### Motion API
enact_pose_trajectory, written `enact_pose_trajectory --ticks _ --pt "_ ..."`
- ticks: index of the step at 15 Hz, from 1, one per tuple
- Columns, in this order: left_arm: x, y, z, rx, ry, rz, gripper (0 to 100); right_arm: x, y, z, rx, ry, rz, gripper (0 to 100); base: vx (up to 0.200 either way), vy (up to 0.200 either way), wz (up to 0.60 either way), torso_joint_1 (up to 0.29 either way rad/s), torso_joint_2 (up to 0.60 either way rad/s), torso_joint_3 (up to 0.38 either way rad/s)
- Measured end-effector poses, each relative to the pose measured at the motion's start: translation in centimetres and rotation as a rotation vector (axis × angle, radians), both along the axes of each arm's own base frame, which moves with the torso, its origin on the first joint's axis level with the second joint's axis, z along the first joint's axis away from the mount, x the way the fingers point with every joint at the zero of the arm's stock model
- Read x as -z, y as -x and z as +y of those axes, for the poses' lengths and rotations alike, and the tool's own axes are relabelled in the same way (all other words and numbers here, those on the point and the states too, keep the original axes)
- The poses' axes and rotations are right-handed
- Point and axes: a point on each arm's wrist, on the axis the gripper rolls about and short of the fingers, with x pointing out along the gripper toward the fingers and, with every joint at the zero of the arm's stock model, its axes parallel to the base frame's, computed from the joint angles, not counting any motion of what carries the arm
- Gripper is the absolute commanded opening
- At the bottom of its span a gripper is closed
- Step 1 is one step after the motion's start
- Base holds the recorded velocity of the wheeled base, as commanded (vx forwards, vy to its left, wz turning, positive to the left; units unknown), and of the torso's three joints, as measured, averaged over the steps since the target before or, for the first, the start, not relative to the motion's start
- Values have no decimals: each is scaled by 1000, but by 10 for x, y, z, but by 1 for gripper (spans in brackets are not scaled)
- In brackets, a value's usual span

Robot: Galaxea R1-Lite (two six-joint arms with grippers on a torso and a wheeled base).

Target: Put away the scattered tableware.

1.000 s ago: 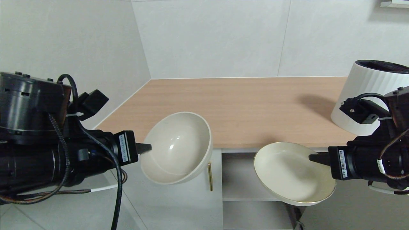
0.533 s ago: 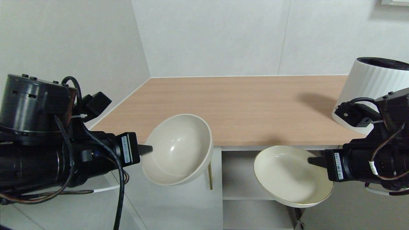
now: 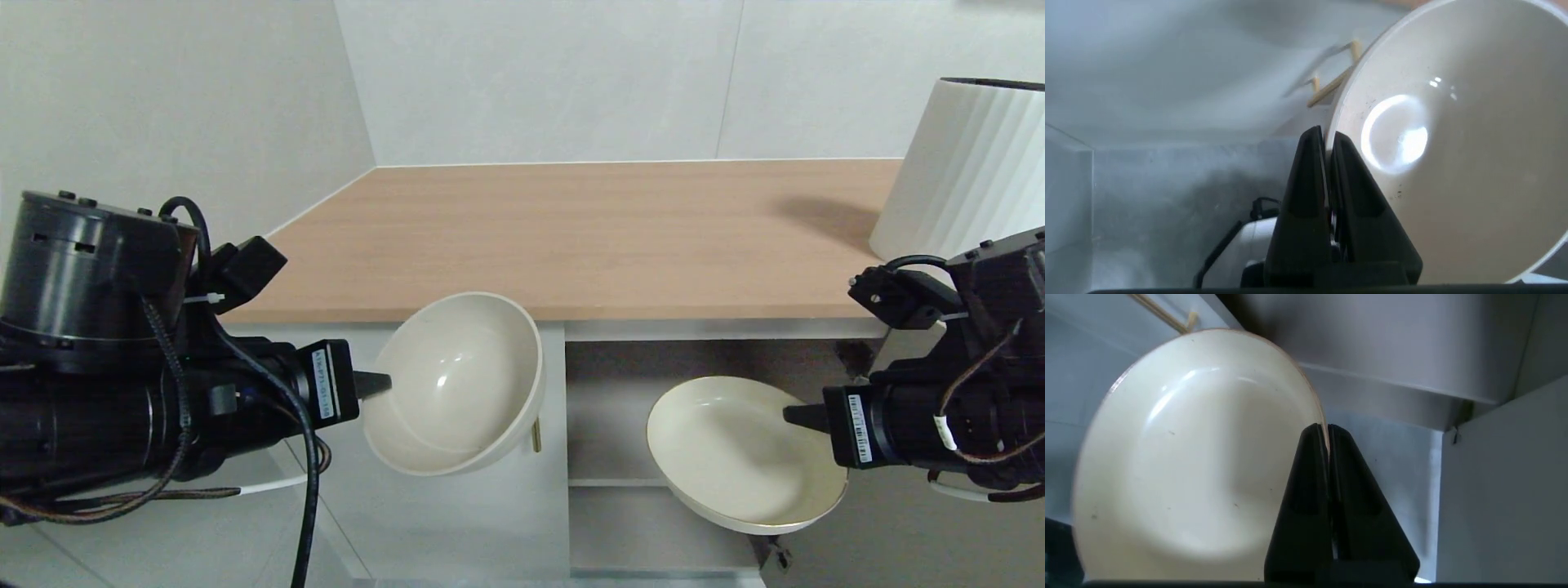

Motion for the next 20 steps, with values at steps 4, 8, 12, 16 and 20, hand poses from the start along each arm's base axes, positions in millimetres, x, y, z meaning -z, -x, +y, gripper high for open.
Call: enact_pose_trajectory --ticks 4,8,12,16,20 --pt "1 0 0 0 -1 2 0 0 0 0 0 0 1 0 0 0 0 -118 445 331" --pt "1 0 0 0 -1 2 0 2 -1 1 -7 -4 -14 0 0 0 0 -36 156 101" --pt "1 0 0 0 -1 2 0 6 -2 1 -12 -4 -23 0 0 0 0 -3 10 13" --pt "9 -1 -7 26 -18 31 0 16 -7 7 -22 22 8 0 0 0 0 0 0 0" --pt "26 -5 -17 55 -56 94 0 45 -24 21 -37 94 108 0 0 0 0 0 0 0"
